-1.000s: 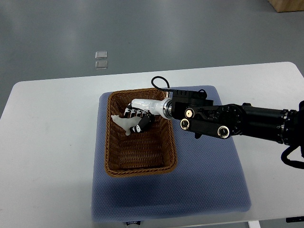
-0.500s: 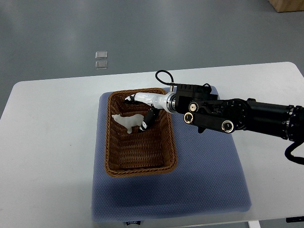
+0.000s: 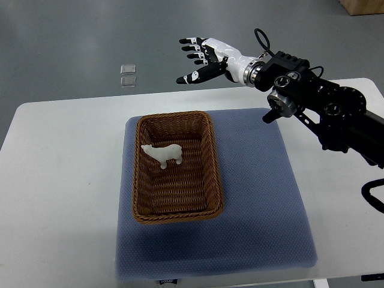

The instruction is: Place white bear in brown basket with right hand

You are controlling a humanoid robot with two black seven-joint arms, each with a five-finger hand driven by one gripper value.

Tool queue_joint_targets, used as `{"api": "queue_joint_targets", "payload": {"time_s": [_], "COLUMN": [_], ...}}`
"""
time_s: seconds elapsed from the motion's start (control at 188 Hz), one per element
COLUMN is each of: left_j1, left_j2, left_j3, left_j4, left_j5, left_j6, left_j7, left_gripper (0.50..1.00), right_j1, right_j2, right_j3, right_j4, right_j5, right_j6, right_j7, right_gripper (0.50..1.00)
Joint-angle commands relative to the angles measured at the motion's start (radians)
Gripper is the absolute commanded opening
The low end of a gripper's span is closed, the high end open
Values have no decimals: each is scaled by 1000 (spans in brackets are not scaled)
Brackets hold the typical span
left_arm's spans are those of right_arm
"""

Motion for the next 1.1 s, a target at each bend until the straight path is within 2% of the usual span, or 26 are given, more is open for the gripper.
{"api": "queue_joint_targets", "payload": {"time_s": [0.0, 0.128, 0.213, 0.367, 0.59, 0.686, 0.931, 1.096], "left_j1": [0, 0, -1, 0, 0, 0, 0, 0], "left_j2": [0, 0, 0, 0, 0, 0, 0, 0], "left_j3": [1, 1, 1, 1, 1, 1, 1, 1], "left_j4": [0, -2, -2, -2, -3, -3, -2, -2], "left_j5": [0, 0, 0, 0, 0, 0, 0, 0], "left_j6": [0, 0, 0, 0, 0, 0, 0, 0], "left_j7": [1, -1, 1, -1, -1, 1, 1, -1], "left_gripper": [1000, 1000, 1000, 1000, 1000, 1000, 1000, 1000], "right_j1": [-71, -129, -146, -209, -280, -306, -369, -359], "right_j2": [22, 63, 76, 79, 111, 111, 111, 99], "right_j3": [184, 324, 388, 444, 534, 559, 563, 523], "right_j4": [-10, -75, -133, -165, -170, -171, -171, -197], "right_j5": [145, 316, 407, 539, 685, 691, 682, 671], "right_j6": [-1, 2, 12, 13, 16, 70, 294, 306], "right_j7": [6, 51, 117, 187, 198, 201, 207, 207], "right_gripper": [915, 926, 928, 928, 928, 928, 928, 928]}}
